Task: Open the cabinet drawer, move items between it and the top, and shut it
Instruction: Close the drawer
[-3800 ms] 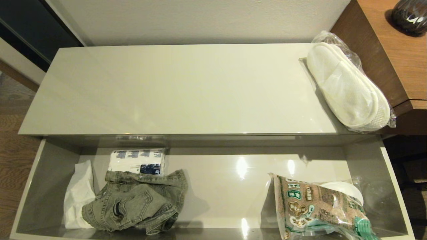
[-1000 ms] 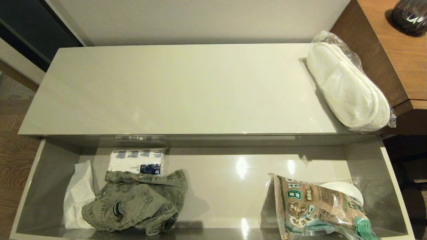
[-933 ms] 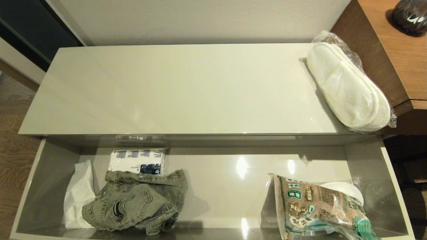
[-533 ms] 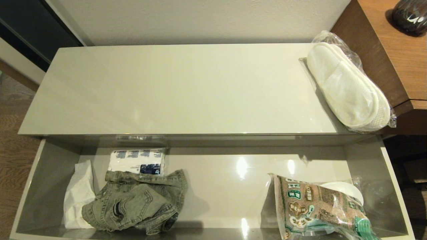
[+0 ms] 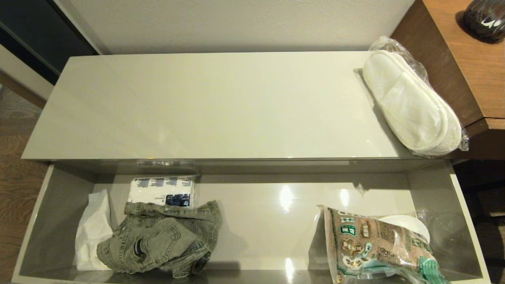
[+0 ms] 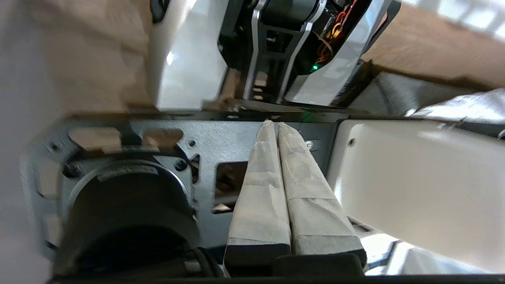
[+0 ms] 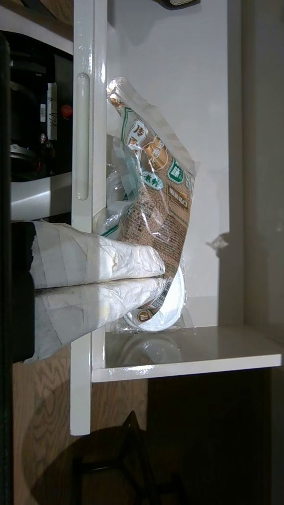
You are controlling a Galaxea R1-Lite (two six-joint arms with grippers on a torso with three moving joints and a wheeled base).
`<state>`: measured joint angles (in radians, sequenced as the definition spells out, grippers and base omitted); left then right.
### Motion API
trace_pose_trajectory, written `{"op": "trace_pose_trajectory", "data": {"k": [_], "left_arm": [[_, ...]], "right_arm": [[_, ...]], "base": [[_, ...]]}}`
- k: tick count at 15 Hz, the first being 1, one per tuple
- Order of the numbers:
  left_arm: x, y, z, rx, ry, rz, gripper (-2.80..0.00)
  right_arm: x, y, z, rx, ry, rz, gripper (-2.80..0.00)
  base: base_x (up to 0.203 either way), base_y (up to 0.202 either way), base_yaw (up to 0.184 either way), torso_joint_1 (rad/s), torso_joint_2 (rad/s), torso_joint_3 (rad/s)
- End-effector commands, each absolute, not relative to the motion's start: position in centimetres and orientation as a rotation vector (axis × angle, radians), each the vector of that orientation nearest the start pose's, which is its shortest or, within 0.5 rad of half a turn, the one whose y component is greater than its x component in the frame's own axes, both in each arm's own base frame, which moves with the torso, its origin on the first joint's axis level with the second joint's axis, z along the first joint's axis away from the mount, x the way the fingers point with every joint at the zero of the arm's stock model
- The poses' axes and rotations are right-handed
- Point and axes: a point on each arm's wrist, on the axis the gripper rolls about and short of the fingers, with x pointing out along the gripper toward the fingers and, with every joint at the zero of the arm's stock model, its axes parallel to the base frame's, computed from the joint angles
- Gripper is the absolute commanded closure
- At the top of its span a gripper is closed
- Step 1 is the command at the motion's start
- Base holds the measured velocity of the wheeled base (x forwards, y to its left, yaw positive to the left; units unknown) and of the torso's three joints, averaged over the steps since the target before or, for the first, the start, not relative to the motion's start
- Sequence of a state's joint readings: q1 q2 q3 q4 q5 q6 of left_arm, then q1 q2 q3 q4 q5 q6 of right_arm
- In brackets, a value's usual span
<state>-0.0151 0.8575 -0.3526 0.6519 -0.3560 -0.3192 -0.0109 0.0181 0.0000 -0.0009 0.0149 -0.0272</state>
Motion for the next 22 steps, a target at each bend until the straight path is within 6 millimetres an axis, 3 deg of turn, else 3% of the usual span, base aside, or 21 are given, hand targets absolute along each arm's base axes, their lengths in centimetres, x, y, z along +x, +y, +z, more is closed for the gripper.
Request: {"op": "trace_pose_trajectory", "data": {"k": [1, 7, 10, 13, 22], "left_arm": [[3.8, -0.9, 11.4, -0.510, 1.242, -0.118, 0.00], [3.9, -0.8, 11.0, -0.484, 1.214, -0.092, 0.00], [5.3, -0.7, 11.8, -0.440, 1.015, -0.074, 0.00], [6.5, -1.2, 12.7, -0.384, 0.879, -0.199, 0.00], [8.4, -1.8, 10.1, -0.401, 1.016, -0.250, 0.00]], "right_arm": [[-2.1, 0.1, 7.6, -0.027, 0.018, 0.005, 0.00], [-2.1, 0.1, 7.6, -0.027, 0.020, 0.005, 0.00], [-2.1, 0.1, 7.6, -0.027, 0.020, 0.005, 0.00], [-2.1, 0.1, 7.6, -0.027, 0.018, 0.005, 0.00], [-2.1, 0.1, 7.6, -0.027, 0.020, 0.005, 0.00]], "base": [[0.000, 0.000, 0.000, 0.000, 0.00, 0.000], [0.000, 0.000, 0.000, 0.000, 0.00, 0.000], [0.000, 0.000, 0.000, 0.000, 0.00, 0.000], [0.000, 0.000, 0.000, 0.000, 0.00, 0.000], [0.000, 0.000, 0.000, 0.000, 0.00, 0.000]]}}
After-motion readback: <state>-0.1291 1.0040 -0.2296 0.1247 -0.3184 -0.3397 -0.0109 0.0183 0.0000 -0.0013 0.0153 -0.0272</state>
